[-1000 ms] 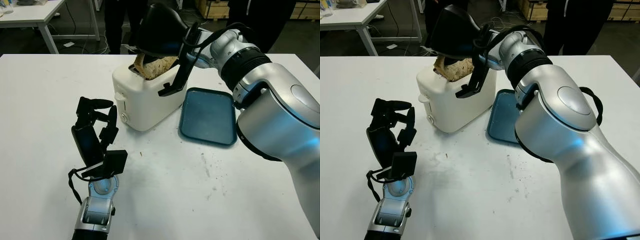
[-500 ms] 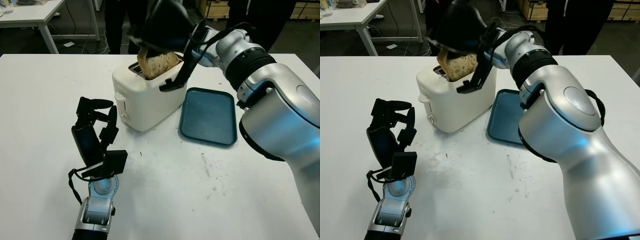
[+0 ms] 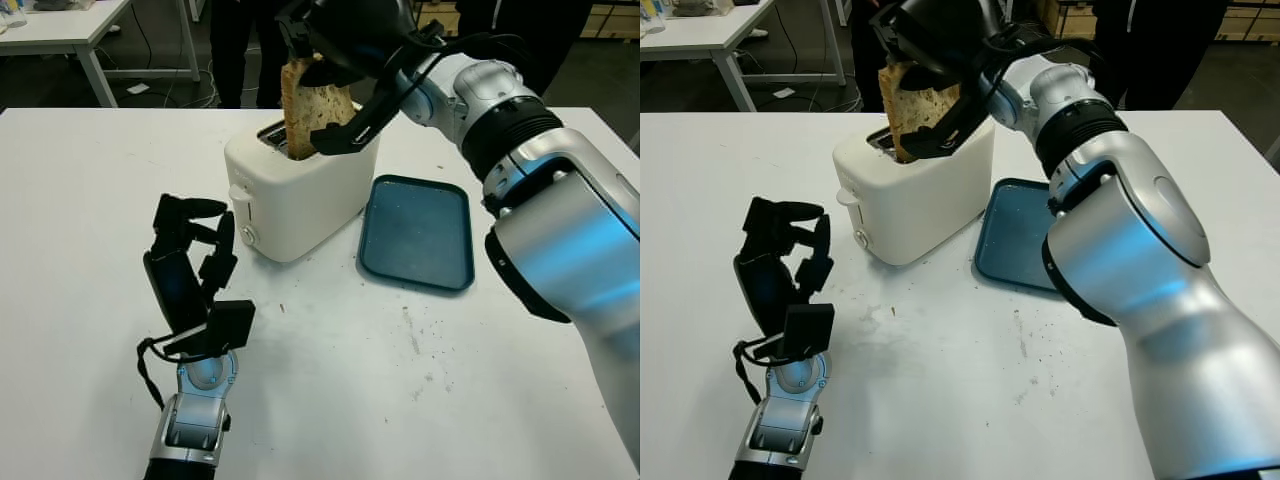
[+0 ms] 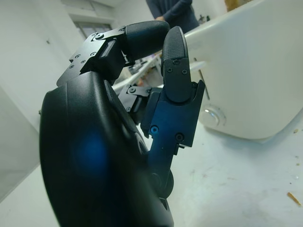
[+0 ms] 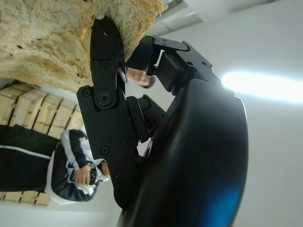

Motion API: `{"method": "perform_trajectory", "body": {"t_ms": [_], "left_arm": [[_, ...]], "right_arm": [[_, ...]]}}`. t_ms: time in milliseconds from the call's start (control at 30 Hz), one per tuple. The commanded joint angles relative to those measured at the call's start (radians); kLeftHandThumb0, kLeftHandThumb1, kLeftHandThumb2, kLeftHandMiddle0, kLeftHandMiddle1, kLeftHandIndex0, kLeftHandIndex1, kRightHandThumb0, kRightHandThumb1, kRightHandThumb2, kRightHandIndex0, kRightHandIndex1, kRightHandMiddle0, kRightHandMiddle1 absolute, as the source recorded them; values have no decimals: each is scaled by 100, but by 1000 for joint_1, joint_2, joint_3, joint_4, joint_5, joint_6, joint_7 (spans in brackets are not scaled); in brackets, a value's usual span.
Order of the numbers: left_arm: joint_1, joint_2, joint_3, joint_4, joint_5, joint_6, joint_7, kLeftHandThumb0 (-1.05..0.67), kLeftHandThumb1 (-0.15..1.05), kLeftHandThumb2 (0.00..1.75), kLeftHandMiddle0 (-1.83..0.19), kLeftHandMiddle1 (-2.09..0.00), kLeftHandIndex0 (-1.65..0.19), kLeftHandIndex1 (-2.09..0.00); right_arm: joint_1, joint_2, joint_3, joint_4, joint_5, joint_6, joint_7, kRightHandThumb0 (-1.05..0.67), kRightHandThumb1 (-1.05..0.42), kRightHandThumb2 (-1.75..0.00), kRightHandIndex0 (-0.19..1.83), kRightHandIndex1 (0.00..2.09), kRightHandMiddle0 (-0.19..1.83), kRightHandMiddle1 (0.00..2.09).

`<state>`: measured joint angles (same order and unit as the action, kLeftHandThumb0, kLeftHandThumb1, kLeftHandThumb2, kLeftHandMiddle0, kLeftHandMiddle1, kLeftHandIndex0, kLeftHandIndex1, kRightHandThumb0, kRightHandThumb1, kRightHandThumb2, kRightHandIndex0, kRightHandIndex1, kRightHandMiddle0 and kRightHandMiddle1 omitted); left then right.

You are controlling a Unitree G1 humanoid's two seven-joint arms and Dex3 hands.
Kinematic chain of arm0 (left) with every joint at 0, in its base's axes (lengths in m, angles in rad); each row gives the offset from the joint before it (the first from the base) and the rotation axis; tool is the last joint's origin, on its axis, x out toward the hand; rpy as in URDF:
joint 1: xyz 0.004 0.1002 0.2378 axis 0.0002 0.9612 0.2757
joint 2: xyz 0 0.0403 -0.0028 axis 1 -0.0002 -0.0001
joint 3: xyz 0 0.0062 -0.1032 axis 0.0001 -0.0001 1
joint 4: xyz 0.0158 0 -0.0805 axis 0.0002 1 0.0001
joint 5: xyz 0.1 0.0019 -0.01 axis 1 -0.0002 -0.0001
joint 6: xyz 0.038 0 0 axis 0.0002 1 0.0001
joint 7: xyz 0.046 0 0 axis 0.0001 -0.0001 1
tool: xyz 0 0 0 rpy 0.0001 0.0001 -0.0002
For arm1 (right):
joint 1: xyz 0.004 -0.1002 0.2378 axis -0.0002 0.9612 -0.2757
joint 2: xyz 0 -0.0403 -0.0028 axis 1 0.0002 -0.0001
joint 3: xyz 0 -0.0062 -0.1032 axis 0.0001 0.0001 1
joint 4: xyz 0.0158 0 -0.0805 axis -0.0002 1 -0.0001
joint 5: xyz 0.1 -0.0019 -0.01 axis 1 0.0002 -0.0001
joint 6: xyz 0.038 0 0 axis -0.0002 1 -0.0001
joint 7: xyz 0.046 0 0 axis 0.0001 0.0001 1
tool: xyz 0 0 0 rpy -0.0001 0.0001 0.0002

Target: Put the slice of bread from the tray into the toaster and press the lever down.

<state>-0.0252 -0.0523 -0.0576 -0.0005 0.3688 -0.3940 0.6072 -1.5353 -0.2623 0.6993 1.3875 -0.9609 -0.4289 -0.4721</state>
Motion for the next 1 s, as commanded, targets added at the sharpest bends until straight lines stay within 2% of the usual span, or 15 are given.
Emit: {"method": "perform_trajectory", "body": {"t_ms": [0, 167, 300, 433, 500, 600, 633, 733, 767, 833, 900, 967], "left_arm": [[4, -29, -5, -2, 10, -13, 1, -50, 92, 35, -65, -172, -48, -145], [3, -28, -4, -1, 12, -15, 4, -49, 92, 35, -65, -172, -48, -145], [3, -27, -5, 0, 12, -20, 4, -49, 92, 35, -66, -171, -48, -145], [4, -28, -5, -3, 14, -15, 3, -49, 92, 35, -65, -171, -48, -145], [3, -27, -4, -2, 11, -18, 2, -50, 92, 35, -65, -172, -48, -145], [4, -27, -5, -4, 11, -12, 0, -49, 92, 35, -65, -172, -48, -145], [5, -28, -5, -4, 12, -10, 0, -50, 92, 35, -65, -172, -48, -145], [6, -29, -6, -3, 14, -10, 2, -50, 92, 35, -65, -172, -48, -145], [6, -30, -6, -3, 12, -10, 1, -49, 92, 35, -65, -172, -48, -145], [6, -31, -7, -4, 9, -11, -1, -49, 92, 35, -65, -172, -47, -145], [7, -31, -7, -6, 13, -6, 0, -50, 92, 35, -65, -172, -47, -145], [6, -31, -6, -5, 15, -4, 1, -49, 92, 35, -65, -172, -47, -145]], "right_arm": [[13, -9, 4, -7, 3, -6, 10, -52, -92, -33, 107, 175, 76, 175], [26, -11, 18, -6, -3, -12, 43, -53, -92, -32, 108, 175, 74, 175], [36, -18, 59, -7, -35, -16, -2, -52, -92, -26, 108, 175, 75, 171], [34, -18, 32, -1, 5, -29, 136, -54, -92, -29, 106, 175, 75, 170], [21, -19, 23, 1, 13, -22, 239, -65, -92, -25, 84, 169, 68, 161], [-6, -18, 26, 1, 11, 5, 386, -80, -90, -6, 37, 75, 55, 42], [-13, -17, 26, 0, 11, 18, 421, -82, -87, -3, 26, 57, 50, 19], [-35, -20, 3, -5, 31, 36, 503, -86, -78, 0, 5, 34, 33, 3], [-43, -22, -6, -7, 39, 38, 526, -89, -76, 0, 2, 20, 27, 2], [-62, -27, -33, -11, 61, 42, 574, -88, -74, 0, 1, 7, 21, 1], [-79, -35, -80, -18, 102, 44, 610, -87, -73, 0, 0, 1, 15, 0], [-82, -50, -180, -27, 203, 35, 643, -79, -66, 0, 0, 1, 16, 2]]}}
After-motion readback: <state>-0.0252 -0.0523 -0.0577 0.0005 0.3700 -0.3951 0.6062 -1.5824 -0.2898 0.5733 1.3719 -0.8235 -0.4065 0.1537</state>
